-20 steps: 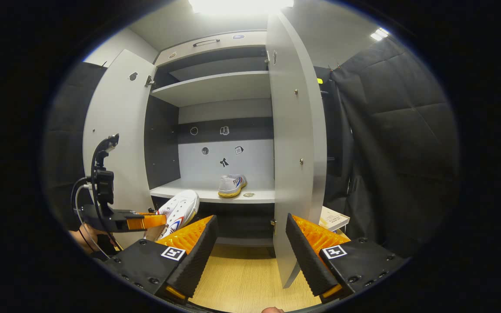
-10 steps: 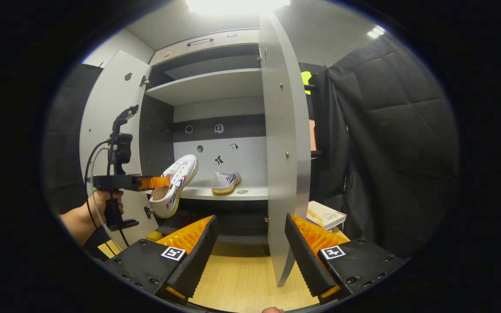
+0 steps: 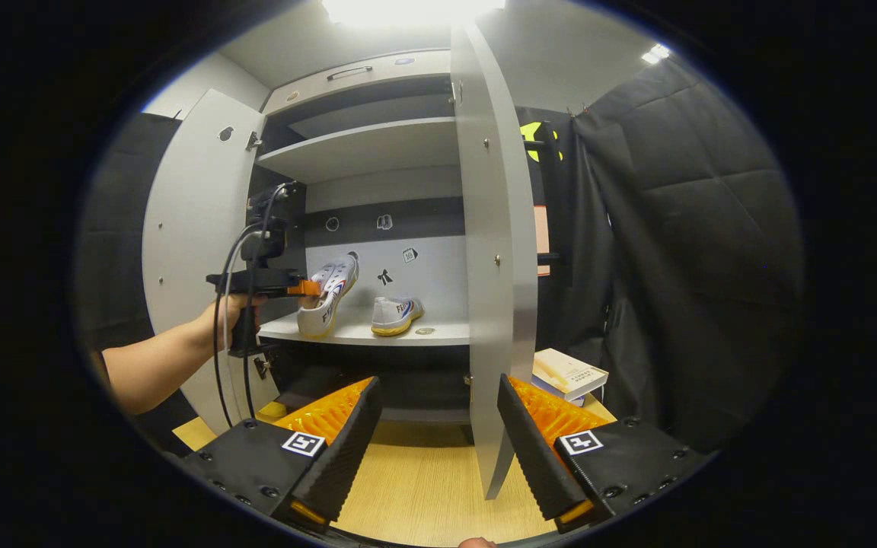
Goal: Grab one shoe with the right hand and put it into the shoe cabinet, grab the other shoe with the left hand and put it into the shoe cabinet; then close the right door with the right hand and the left door with the left hand.
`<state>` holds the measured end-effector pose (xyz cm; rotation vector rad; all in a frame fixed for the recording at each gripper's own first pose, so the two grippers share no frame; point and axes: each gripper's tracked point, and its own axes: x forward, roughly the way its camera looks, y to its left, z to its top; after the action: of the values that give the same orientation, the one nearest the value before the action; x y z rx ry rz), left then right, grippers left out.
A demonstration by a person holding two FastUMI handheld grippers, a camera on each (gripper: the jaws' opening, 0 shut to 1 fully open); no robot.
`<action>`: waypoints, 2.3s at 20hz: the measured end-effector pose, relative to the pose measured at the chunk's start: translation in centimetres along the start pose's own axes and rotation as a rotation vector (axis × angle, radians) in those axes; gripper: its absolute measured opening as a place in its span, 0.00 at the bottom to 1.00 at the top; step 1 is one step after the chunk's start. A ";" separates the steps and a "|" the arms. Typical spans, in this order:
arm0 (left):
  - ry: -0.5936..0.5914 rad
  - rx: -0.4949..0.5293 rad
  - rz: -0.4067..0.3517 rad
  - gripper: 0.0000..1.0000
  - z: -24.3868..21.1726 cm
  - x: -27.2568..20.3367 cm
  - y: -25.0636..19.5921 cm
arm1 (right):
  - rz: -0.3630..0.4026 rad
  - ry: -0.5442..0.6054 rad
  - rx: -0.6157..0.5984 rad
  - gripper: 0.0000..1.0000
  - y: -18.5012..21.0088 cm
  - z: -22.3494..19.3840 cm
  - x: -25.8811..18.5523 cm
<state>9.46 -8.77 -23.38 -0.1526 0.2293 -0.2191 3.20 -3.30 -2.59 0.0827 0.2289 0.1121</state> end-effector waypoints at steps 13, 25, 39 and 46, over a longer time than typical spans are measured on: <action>0.114 0.044 0.098 0.00 -2.0 0.7 0.7 | 0.048 -0.009 0.028 0.92 0.6 0.1 -0.2; -0.122 0.151 0.097 0.82 4.1 -11.5 -1.2 | 0.034 -0.078 -0.016 0.92 2.0 2.9 -2.3; -0.172 0.129 0.045 0.82 3.3 -29.5 -0.9 | -0.001 -0.141 -0.048 0.96 1.6 6.3 -3.1; -0.146 0.108 0.046 0.81 1.7 -34.3 -0.2 | 0.018 -0.149 -0.039 0.92 2.6 7.0 -2.8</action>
<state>-22.81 -0.84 -14.59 -0.0552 0.0751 -0.1729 1.83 -1.49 5.08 0.0537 0.0768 0.1280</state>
